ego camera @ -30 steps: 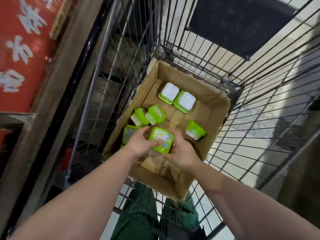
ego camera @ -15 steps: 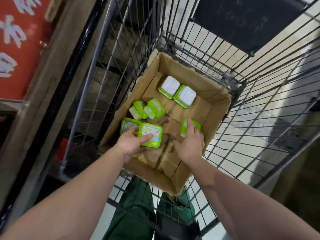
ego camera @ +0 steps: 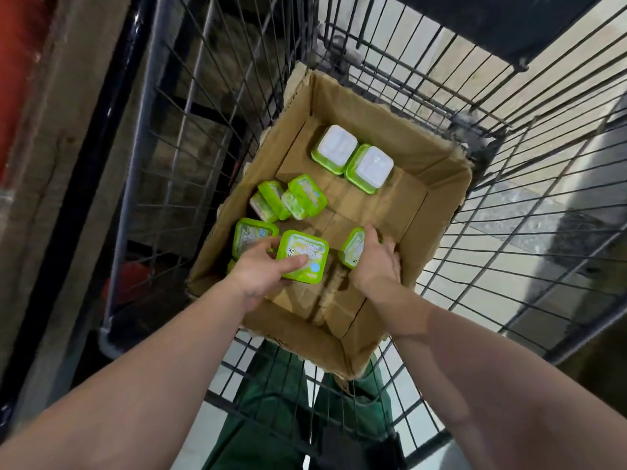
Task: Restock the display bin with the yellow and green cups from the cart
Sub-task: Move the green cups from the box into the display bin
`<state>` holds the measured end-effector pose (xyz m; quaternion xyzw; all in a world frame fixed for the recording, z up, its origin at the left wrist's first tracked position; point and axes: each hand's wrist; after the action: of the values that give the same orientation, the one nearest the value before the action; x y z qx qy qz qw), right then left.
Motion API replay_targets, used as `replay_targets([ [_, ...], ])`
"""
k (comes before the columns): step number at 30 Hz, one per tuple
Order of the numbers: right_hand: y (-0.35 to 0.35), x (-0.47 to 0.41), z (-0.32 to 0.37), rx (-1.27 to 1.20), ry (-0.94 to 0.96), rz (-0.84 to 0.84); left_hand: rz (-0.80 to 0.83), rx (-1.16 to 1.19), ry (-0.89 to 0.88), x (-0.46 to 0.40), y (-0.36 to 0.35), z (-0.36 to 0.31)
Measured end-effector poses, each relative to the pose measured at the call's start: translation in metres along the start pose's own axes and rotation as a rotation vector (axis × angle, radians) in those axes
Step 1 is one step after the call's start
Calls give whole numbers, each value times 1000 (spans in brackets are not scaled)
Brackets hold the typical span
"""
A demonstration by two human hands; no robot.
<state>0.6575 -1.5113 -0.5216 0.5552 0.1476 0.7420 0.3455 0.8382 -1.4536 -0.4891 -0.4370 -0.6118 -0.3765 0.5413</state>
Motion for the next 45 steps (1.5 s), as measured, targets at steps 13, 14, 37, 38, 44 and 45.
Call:
replay_targets([
  [13,48,69,40,-285,287,-143,28,28,-113,63,19,-10],
  [14,54,81,45,-277,314,-156,46,27,-131,75,22,-12],
  [37,4,438,212,-203,1121,139,37,559,-745,377,210,241],
  [38,-9,453,222,-233,1141,199,32,609,-764,387,223,260],
  [44,-111,545,300,-240,1261,378,-138,779,-850,446,309,377],
  [45,-133,559,314,-209,1285,380,-179,811,-868,453,327,397],
])
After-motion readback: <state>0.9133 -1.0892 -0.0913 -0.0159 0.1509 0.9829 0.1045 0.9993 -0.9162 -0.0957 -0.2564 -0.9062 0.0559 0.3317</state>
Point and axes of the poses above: each hand's wrist, its own x-axis away from the middle knuckle, its own y-axis out of the back of the hand, z = x × y, and after that the axes turned 14 degrees about y, right-handed
